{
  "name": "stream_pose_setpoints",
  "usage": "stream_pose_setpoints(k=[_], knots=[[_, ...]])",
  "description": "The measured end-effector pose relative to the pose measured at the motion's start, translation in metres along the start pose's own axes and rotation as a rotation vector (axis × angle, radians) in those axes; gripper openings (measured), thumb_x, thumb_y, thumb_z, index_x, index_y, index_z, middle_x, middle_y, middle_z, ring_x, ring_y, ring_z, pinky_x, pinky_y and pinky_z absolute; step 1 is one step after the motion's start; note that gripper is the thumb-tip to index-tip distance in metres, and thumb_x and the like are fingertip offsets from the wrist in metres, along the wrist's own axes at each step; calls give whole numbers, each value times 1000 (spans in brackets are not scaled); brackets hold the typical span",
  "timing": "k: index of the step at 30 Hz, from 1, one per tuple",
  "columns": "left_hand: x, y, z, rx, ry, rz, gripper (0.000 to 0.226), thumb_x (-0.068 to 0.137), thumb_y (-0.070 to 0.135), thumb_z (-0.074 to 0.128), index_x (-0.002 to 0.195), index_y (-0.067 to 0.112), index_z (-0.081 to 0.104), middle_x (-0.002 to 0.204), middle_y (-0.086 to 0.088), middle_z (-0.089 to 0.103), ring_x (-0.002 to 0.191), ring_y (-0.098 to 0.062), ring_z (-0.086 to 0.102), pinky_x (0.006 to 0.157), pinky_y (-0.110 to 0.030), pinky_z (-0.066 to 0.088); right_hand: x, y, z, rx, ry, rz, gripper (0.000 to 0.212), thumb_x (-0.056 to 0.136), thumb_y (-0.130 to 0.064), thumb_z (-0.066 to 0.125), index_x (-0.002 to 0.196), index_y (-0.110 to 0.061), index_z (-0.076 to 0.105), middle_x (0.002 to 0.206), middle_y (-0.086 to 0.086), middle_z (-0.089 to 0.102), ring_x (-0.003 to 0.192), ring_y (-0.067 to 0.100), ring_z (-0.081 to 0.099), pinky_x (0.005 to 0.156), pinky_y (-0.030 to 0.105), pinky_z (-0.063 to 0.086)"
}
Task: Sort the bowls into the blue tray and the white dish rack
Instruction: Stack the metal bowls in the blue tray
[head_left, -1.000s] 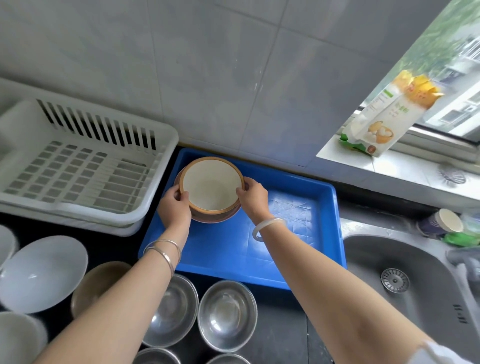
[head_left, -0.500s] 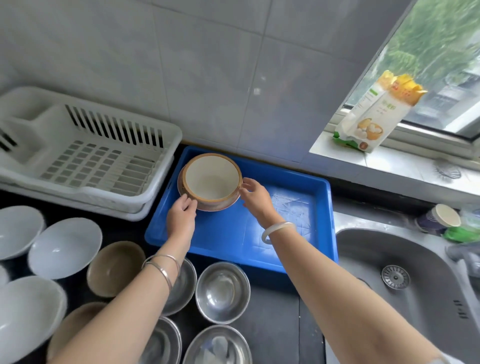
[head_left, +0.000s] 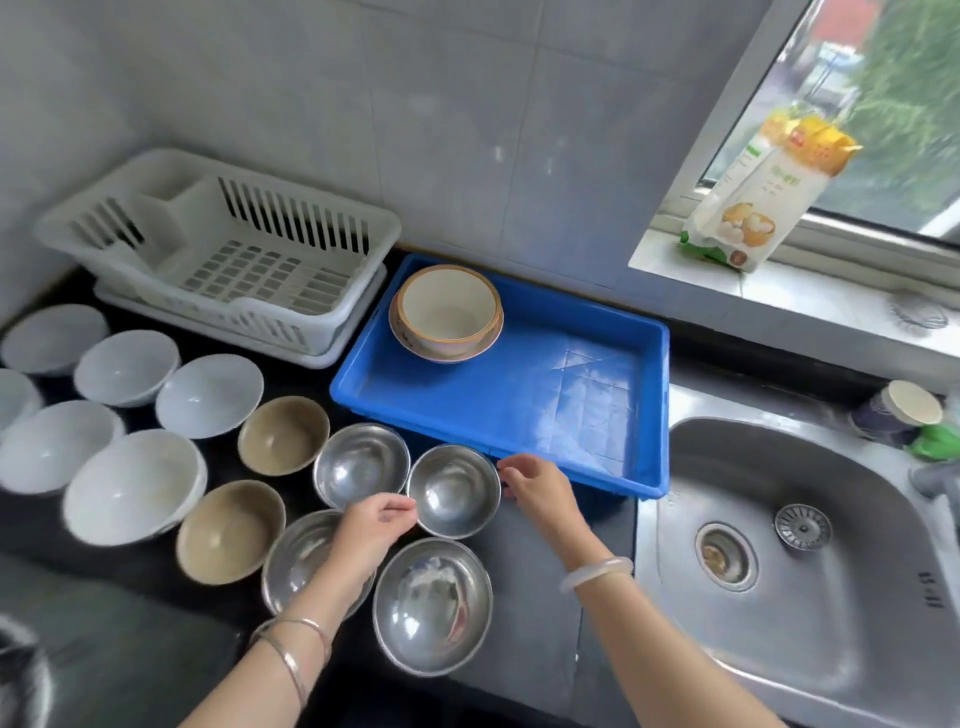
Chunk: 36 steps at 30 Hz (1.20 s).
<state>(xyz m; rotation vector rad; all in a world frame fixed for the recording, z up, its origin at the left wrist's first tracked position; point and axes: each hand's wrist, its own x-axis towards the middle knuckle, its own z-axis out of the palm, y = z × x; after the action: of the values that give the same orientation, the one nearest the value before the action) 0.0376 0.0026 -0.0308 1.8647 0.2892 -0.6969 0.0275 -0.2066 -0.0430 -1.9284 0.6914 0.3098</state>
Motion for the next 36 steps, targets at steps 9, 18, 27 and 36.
stream_pose_setpoints(k=[9, 18, 27, 36], knots=[[-4, -16, 5, 224, -69, 0, 32, 81, -12, 55, 110, 0, 64, 112, -17, 66, 101, -19, 61, 69, -12, 45, -3, 14, 21, -35, -45, 127, 16, 90, -15, 53, 101, -9, 63, 81, 4, 68, 68, 19, 70, 75, 37, 60], [1, -20, 9, 325, -19, -3, 29, 80, -7, 57, 97, 11, 72, 95, -7, 73, 92, -19, 66, 87, -35, 53, -16, 12, 5, 18, 115, 117, 18, 82, -2, 52, 82, 4, 69, 68, 5, 67, 60, 16, 70, 69, 29, 60], [8, -12, 24, 57, 7, -6, 21, 81, -1, 65, 101, 5, 68, 104, -12, 69, 99, -24, 61, 93, -37, 48, -42, 8, -26, 122, 165, 35, 21, 82, -4, 54, 73, -15, 70, 63, 1, 66, 53, 11, 67, 67, 30, 61], [10, -15, 27, -168, 4, -50, 21, 88, 7, 59, 108, 7, 66, 101, -9, 69, 91, -17, 63, 84, -32, 53, -68, 31, -13, -111, 121, 38, 14, 83, -8, 55, 78, -9, 68, 66, 5, 68, 56, 9, 69, 61, 23, 59]])
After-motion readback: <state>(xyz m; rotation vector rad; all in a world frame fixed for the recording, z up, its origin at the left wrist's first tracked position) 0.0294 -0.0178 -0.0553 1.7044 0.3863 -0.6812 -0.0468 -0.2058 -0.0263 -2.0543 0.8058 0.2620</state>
